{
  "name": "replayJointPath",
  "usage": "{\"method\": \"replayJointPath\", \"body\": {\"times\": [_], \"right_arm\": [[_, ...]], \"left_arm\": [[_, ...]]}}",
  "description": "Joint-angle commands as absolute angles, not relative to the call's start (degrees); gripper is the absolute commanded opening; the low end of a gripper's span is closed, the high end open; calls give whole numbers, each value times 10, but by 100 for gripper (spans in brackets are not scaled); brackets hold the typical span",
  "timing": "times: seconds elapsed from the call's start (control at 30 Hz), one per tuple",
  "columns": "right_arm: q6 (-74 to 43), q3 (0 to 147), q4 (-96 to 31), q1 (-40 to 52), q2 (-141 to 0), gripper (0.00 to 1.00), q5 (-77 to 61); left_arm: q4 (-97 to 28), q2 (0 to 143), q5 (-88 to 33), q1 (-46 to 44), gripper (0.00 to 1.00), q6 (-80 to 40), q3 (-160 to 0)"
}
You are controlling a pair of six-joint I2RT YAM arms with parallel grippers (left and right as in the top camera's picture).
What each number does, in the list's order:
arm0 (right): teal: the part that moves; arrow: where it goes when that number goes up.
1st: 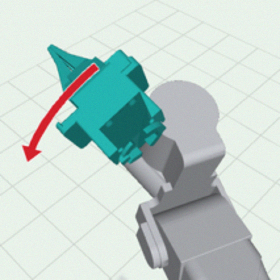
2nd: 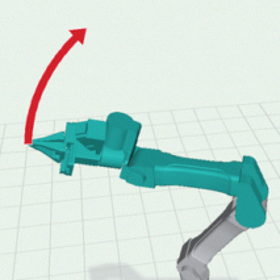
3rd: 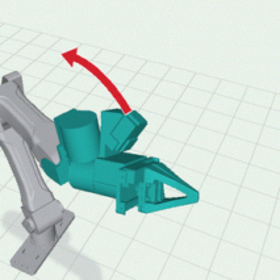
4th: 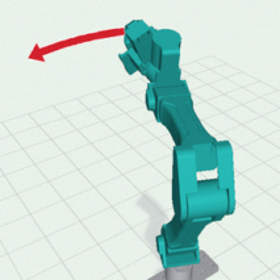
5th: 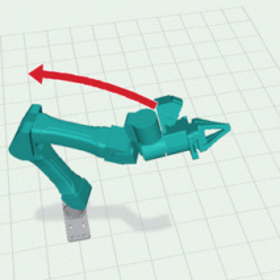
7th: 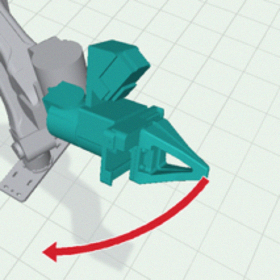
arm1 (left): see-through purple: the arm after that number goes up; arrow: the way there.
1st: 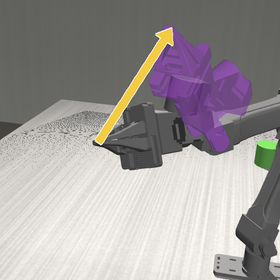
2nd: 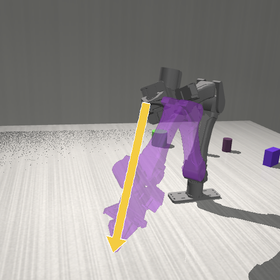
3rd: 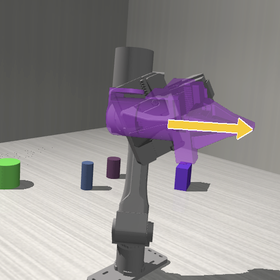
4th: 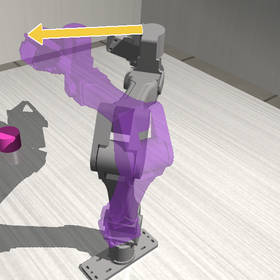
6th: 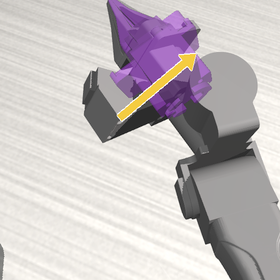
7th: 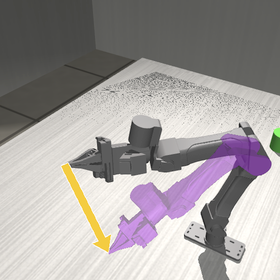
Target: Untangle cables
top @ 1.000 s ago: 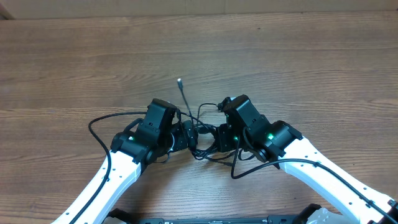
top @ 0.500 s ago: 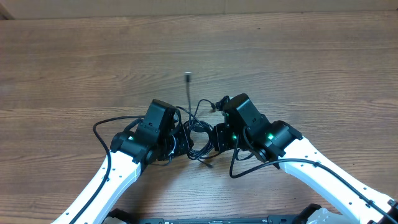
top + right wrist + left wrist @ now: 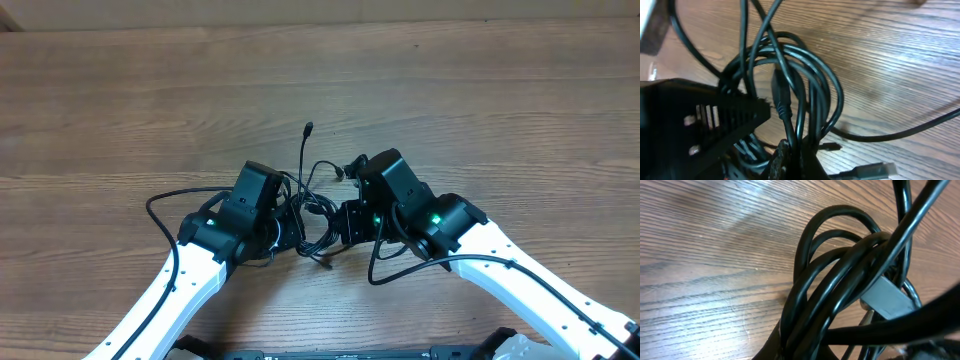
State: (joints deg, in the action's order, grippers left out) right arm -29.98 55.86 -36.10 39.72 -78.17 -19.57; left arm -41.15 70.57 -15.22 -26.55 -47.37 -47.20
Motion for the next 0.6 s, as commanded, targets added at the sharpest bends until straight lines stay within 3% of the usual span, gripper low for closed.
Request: {"method": "replayJointPath", "body": {"times": [0.0,0.13,0.33,0.57], "right_arm": [[-302,571,-336,398,-747,4,-245],[-304,571,-302,394,-736,4,-211],[-395,571,-331,394,-736,4,-31],[-404,571,-320,394,-736,6,-24]], "left_arm": [[-405,709,-133,-266,5,-509,-481],[-405,709,-133,-267,4,-530,-481],[-405,709,-134,-267,4,-541,-481],[-405,709,-133,-266,4,-541,-481]]}}
